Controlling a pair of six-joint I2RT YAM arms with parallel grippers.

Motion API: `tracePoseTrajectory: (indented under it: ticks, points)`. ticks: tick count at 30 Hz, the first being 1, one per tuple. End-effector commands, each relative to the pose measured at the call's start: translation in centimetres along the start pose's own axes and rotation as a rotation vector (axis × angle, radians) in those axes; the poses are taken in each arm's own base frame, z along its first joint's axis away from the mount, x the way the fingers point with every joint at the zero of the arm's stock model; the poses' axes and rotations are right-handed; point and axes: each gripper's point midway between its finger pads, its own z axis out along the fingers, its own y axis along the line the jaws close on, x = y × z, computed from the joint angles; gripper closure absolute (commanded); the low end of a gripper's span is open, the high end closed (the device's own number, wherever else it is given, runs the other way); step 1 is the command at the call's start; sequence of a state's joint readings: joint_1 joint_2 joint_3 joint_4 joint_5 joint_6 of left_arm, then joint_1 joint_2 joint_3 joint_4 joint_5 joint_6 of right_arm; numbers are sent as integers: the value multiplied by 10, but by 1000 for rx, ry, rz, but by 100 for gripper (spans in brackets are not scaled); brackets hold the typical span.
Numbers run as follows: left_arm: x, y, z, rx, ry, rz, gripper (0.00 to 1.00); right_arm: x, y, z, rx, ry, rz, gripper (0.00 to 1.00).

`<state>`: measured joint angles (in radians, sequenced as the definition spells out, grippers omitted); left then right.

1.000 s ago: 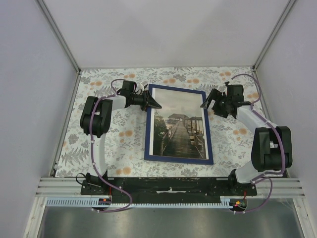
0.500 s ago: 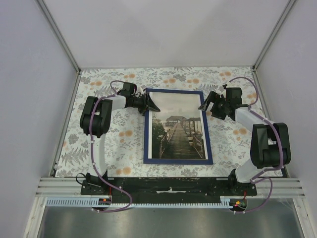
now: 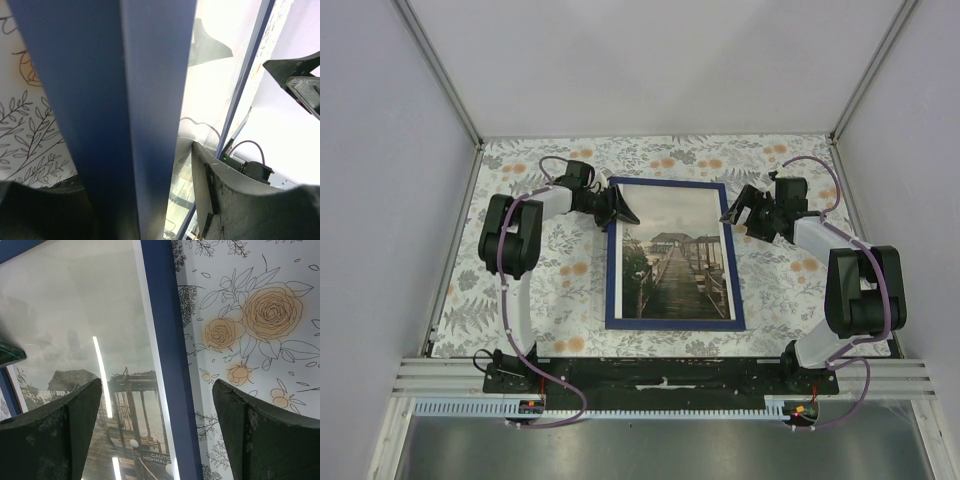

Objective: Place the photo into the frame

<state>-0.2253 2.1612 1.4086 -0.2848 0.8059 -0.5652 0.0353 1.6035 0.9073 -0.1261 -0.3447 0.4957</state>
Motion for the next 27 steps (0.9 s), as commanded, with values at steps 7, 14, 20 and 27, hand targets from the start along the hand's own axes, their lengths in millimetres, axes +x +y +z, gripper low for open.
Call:
tracePoseTrajectory:
  ticks: [7,14,20,27]
  points:
    - [-29,17,-33,-241,-138,144,45,-4,4,3,-35,-13,-27,2]
    - [-33,25,-41,-312,-160,162,44,-3,4,4,-39,-11,-28,2]
    - [-33,33,-47,-369,-166,176,44,-2,4,6,-44,-8,-25,2]
    - [-35,46,-56,-456,-179,195,44,2,2,8,-48,0,-20,2]
